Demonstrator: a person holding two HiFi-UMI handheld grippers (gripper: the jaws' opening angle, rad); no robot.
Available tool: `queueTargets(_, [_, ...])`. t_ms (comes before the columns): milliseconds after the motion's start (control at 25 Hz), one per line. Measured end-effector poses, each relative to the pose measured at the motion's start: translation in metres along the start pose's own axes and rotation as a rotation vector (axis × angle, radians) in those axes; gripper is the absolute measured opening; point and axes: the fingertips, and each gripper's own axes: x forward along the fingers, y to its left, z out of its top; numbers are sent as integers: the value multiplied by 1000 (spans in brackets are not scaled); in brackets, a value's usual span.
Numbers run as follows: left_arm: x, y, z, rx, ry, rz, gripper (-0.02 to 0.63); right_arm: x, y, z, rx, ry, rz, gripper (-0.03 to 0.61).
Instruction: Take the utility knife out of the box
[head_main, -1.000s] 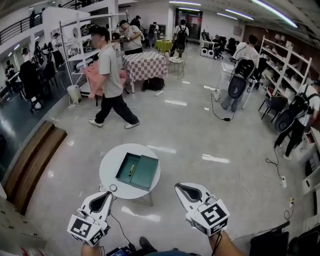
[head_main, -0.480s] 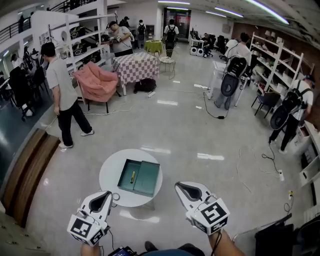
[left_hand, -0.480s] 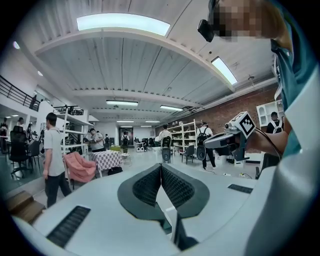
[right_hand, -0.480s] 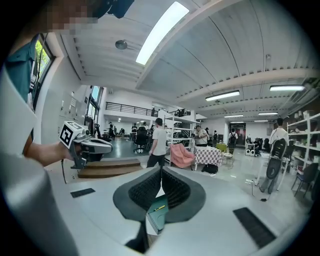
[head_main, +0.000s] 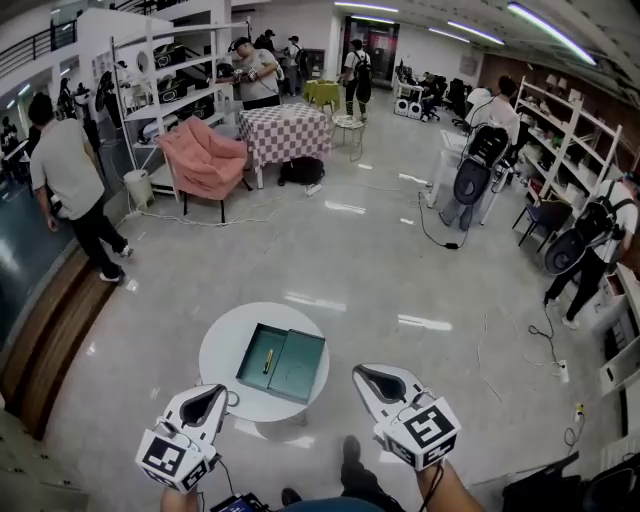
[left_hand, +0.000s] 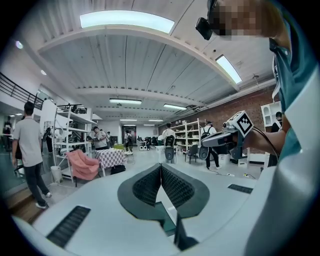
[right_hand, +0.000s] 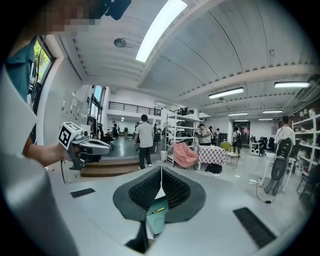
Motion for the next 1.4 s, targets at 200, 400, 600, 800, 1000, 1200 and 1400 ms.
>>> queueTargets(200, [34,22,-4,-14,25,117,18,53,-43,-8,-18,-20,123,37])
queueTargets(400, [91,30,2,-29,50,220,20,97,-105,-2,-10,-15,224,37])
queueTargets(600, [137,37,1,-39,58,297,20,138,-151,-6,-23,-23,309,37])
queueTargets(800, [159,31,9,-47,94,381,19,147,-181,2,-25,-31,391,37])
queueTargets(1000, [194,20,13,-56,114,426,20,155,-218,-5,-26,-39,433,37])
queueTargets(1200, [225,11,-10,-17,176,404,20,159,-247,-24,-3,-34,454,37])
queueTargets(1400, [247,28,-25,-10,220,367,20,170,-259,-35,7,-7,440,37])
